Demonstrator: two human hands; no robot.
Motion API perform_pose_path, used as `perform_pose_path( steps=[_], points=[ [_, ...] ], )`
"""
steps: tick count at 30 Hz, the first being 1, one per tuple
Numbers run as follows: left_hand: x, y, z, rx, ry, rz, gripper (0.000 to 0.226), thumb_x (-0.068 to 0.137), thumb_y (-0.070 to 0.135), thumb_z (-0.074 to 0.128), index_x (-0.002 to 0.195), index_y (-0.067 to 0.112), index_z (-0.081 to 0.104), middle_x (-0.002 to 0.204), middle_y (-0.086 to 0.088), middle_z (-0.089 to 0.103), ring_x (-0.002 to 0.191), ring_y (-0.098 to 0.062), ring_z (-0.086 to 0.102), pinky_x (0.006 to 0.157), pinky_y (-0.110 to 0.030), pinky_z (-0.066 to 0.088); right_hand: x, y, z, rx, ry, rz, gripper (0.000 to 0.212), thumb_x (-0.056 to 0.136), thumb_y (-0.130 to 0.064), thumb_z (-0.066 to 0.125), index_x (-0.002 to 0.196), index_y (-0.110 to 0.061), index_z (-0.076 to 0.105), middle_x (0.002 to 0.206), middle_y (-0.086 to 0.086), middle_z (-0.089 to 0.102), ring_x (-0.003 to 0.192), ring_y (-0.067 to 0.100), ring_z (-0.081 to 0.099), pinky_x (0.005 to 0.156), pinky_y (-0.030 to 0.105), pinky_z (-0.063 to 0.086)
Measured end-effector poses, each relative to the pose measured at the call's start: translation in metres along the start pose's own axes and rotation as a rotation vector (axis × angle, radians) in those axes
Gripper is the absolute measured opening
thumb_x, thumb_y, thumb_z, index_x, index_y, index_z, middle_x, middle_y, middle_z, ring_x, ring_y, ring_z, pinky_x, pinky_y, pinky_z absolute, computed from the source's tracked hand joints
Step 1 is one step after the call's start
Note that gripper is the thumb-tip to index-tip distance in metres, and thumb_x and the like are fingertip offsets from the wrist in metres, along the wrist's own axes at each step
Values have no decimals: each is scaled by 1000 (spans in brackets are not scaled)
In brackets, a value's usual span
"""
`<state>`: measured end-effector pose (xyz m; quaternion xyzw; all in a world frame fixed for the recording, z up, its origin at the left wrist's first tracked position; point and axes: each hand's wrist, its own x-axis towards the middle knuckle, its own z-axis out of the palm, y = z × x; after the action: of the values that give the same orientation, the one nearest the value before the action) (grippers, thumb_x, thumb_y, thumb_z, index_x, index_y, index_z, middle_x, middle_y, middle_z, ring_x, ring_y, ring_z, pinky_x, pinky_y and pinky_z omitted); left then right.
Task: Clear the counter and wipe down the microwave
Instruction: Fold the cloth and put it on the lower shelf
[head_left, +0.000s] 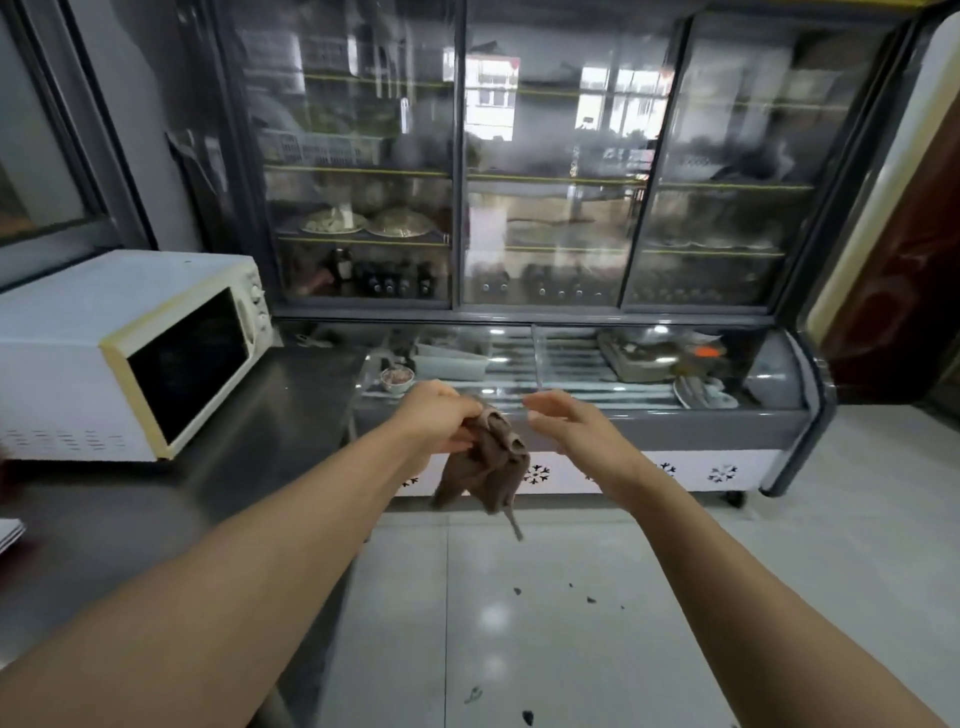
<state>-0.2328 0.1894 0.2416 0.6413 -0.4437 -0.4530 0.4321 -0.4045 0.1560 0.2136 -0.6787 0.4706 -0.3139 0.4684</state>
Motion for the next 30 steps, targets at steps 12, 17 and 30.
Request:
perform_pose_path(
  steps=[12,17,30],
  points=[
    [80,20,40,-69,13,-12,22,89,4,58,111,-1,58,102,-17,68,73,-18,66,58,-22,49,75,22,-27,-381,16,-195,37,76,-20,75,107,-23,56,93,-8,60,84,11,57,63,16,39],
    [150,20,33,-75,-33,-22,26,84,-7,52,107,5,60,90,-13,70,75,-19,67,63,-25,50,146,28,-43,-371,22,-201,10,88,-10,56,96,-7,61,90,12,65,86,27,60,76,39,48],
    [356,10,7,71,-303,44,21,89,3,57,103,14,67,104,-1,70,103,-18,62,86,-28,46,352,19,-70,159,-83,-22,32,98,0,29,115,-7,55,85,10,59,73,18,57,60,29,50]
  ],
)
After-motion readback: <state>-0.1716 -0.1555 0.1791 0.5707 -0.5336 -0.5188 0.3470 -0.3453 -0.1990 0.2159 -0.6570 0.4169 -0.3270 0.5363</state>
